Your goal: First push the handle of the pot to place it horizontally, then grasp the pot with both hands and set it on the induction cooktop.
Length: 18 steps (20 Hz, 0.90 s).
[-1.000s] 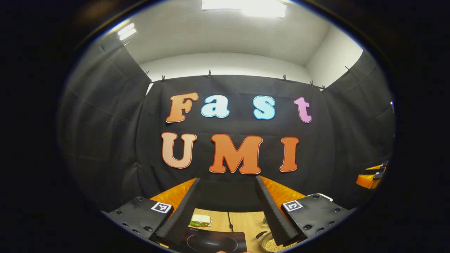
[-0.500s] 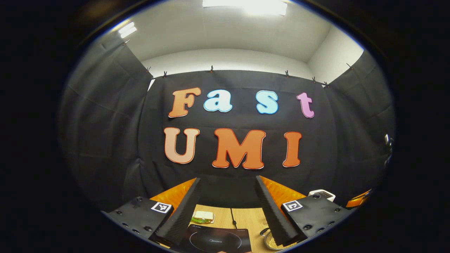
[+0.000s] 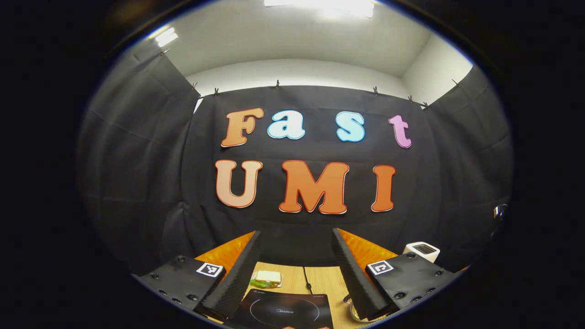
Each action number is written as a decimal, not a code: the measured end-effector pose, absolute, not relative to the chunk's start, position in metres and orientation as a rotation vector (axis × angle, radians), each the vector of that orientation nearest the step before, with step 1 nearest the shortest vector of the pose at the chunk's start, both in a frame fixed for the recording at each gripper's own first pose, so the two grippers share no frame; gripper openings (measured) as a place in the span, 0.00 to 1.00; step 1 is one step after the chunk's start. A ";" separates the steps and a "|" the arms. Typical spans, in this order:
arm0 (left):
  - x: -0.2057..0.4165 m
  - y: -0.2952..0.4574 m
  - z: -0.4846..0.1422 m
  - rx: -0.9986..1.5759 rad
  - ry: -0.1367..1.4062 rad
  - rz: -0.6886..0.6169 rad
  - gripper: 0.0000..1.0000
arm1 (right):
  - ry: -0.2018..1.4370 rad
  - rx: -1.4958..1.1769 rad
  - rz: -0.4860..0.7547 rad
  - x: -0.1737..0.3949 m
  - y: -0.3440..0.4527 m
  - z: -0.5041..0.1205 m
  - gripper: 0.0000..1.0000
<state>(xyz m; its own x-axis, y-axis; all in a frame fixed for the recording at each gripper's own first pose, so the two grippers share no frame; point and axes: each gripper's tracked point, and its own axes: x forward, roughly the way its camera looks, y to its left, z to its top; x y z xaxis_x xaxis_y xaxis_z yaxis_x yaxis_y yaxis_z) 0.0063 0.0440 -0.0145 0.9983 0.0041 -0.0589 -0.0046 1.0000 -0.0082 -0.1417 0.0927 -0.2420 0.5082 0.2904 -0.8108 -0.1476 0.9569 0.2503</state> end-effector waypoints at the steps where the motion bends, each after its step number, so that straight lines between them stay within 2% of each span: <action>1: 0.007 0.044 -0.017 -0.009 0.063 0.004 1.00 | 1.038 0.184 0.264 -0.149 0.094 -0.250 0.00; 4: 0.013 0.043 -0.030 -0.015 0.085 -0.004 1.00 | 1.125 0.156 0.196 -0.161 0.082 -0.281 0.00; 7: 0.016 0.040 -0.040 -0.012 0.107 -0.010 1.00 | 1.219 0.263 0.173 -0.174 0.089 -0.293 0.00; 15: 0.020 0.037 -0.061 -0.011 0.144 -0.015 1.00 | 1.368 0.296 0.086 -0.196 0.080 -0.345 0.00; 16: 0.020 0.035 -0.064 -0.010 0.149 -0.017 1.00 | 1.386 0.301 0.075 -0.197 0.078 -0.351 0.05; 18: 0.023 0.031 -0.067 -0.007 0.155 -0.025 1.00 | 1.403 0.310 0.045 -0.197 0.076 -0.354 0.00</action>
